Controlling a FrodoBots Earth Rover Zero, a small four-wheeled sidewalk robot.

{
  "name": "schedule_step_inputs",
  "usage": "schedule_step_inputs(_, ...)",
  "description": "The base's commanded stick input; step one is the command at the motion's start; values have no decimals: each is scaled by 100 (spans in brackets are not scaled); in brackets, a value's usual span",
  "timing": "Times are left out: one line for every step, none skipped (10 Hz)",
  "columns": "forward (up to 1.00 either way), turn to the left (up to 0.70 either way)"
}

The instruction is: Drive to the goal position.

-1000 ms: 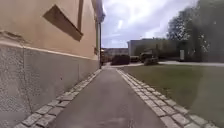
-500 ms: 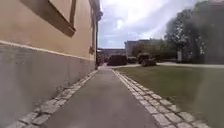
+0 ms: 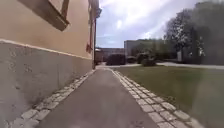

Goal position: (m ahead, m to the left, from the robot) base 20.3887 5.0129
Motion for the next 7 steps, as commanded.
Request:
schedule_step_inputs(100,1)
schedule_step_inputs(100,1)
schedule_step_inputs(100,1)
schedule_step_inputs(100,1)
schedule_step_inputs(100,1)
schedule_step_inputs(100,1)
schedule_step_inputs(100,1)
